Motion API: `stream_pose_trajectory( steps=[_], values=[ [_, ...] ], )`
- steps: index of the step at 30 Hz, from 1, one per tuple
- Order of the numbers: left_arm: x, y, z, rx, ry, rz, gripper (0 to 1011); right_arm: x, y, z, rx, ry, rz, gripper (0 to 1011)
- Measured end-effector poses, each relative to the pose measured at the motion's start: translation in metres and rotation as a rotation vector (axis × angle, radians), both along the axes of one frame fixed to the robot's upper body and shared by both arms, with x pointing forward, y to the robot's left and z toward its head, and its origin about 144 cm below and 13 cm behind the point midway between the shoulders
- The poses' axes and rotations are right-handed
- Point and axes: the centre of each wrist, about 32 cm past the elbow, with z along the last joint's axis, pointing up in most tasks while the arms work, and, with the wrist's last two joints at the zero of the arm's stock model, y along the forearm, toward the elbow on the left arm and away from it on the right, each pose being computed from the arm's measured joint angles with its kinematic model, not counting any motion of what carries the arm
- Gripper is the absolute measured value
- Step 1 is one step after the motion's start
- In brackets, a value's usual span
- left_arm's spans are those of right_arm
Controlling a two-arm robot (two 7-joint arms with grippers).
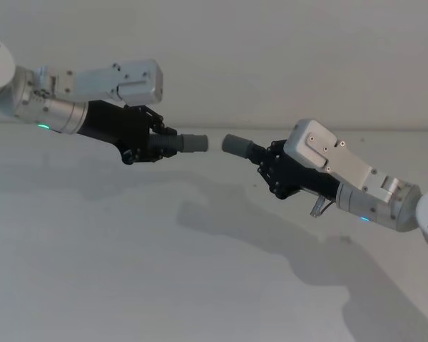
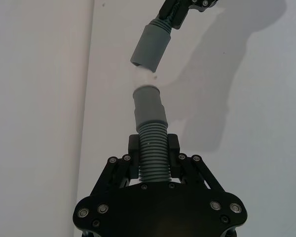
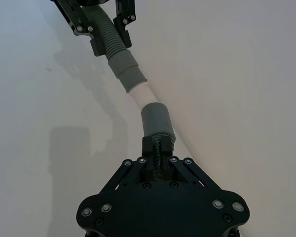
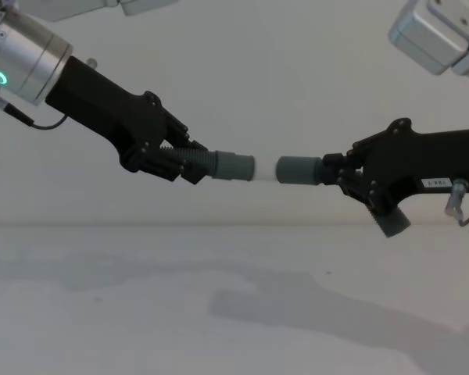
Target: Use both hands to pick up one end of the pipe from the table, align the ends, and insert them.
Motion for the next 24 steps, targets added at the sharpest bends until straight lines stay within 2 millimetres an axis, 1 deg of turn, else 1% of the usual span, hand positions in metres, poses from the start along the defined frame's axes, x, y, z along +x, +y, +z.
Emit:
stream_pose_trajectory(
  steps=[24],
  values=[
    [-0.0026,0.0015,0.0025,0.001,-0.019,0.005,314,-0.0040,-0.0013,0.0058,-0.012,0.022,0.058,69]
  ],
)
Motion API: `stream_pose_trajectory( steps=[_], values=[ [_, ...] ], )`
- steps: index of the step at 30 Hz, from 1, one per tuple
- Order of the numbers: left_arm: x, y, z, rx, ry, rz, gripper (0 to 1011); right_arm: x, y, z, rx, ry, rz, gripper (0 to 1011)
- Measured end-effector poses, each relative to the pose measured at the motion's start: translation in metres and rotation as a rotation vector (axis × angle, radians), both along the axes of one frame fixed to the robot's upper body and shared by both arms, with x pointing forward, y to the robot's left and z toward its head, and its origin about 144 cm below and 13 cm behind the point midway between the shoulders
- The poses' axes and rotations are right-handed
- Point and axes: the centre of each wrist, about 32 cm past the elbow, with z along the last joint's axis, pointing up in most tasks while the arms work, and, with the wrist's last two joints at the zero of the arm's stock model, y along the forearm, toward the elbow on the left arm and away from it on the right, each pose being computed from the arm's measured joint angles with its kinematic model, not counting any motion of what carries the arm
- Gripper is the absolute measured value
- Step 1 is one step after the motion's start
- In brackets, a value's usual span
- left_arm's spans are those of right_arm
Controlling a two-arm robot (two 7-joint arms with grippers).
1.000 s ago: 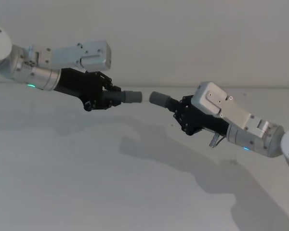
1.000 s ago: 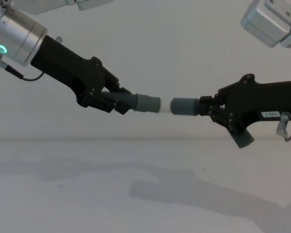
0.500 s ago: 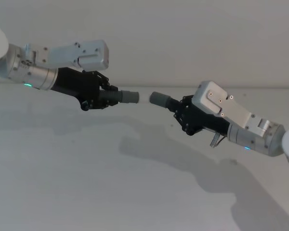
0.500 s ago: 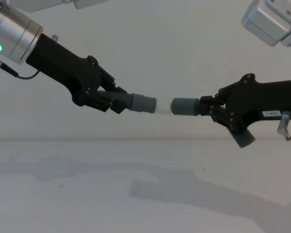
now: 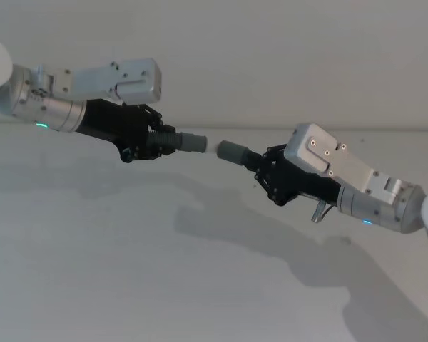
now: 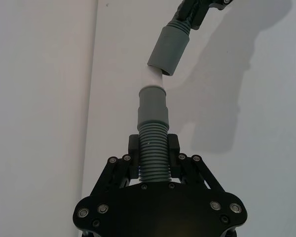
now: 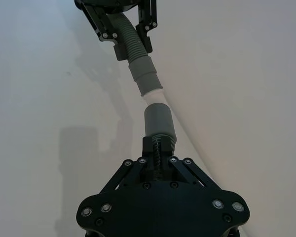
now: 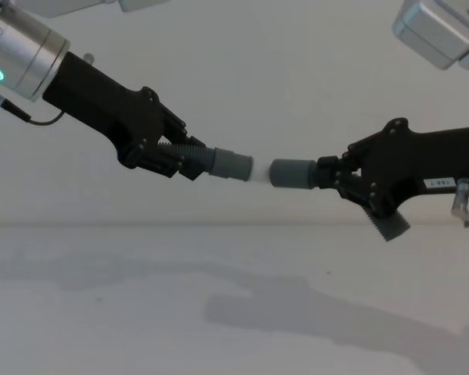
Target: Use both hands to pick up one end of the pipe from the table, align the ends, and insert them.
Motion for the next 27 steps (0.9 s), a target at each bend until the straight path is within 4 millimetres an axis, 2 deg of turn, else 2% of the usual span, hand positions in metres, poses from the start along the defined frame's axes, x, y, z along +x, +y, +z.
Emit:
stream_pose_trajectory(
  steps=[27],
  values=[
    [-0.0038,0.0000,-0.0027,-0.011,0.045,-0.011,314,0.0013,0.0030,-0.0012,0.027,0.020,-0.009,69]
  ],
)
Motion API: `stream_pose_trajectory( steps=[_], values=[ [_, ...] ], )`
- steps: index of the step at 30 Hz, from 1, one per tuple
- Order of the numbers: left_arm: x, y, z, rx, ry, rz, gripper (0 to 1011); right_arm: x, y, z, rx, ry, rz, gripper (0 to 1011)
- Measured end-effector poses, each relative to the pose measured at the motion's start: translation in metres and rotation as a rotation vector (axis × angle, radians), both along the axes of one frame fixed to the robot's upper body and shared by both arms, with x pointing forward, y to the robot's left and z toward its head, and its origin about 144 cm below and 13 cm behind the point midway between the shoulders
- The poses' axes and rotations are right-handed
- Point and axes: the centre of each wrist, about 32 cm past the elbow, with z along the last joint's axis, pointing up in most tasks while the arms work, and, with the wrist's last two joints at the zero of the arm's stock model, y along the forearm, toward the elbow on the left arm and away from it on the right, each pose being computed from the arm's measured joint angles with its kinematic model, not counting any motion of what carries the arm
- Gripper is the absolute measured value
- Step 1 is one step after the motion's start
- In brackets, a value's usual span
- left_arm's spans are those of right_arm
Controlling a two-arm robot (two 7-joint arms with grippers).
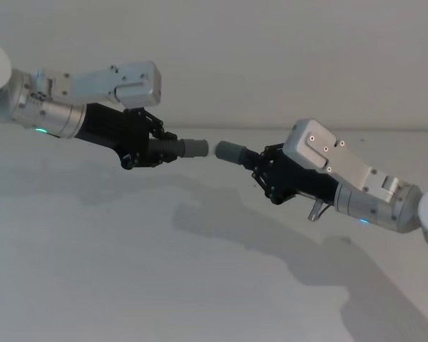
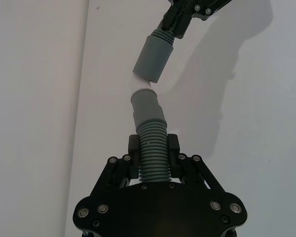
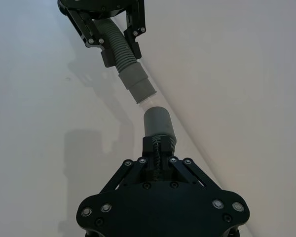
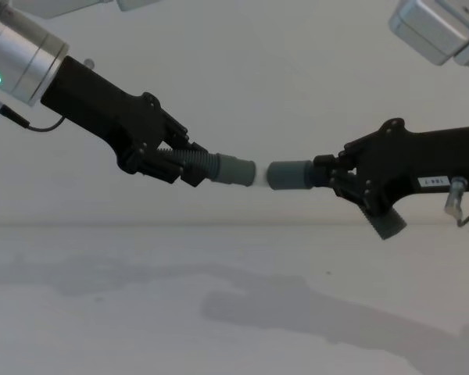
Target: Use both hands to pick up one end of the pipe from the table, align the ends, and insert them.
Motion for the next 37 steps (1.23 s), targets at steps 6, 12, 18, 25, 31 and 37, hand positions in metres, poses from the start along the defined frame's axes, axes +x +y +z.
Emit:
stream_pose_trajectory(
  steps=[6,12,18,25,31,37],
  values=[
    [-0.0012,0.0007,-0.0001,0.003,0.002,0.004,314,-0.0012,0.0004,0.0000,0.000,0.002,0.009,70],
    [-0.0021,0.0012,-0.0007,0.001,0.000,0.010,314,-0.0028,0.0010,-0.0001,-0.002,0.005,0.019,63],
    [-0.0027,0.0016,-0.0008,-0.001,-0.002,0.014,314,-0.0038,0.0015,-0.0001,-0.005,0.007,0.025,60],
    [-0.0030,0.0018,-0.0007,-0.002,-0.004,0.017,314,-0.0045,0.0017,-0.0001,-0.006,0.009,0.030,60],
    [-0.0032,0.0019,-0.0006,-0.003,-0.006,0.018,314,-0.0048,0.0019,-0.0002,-0.007,0.010,0.032,59],
    [-0.0033,0.0021,-0.0006,-0.003,-0.006,0.020,314,-0.0051,0.0020,-0.0003,-0.007,0.011,0.033,57]
  ],
)
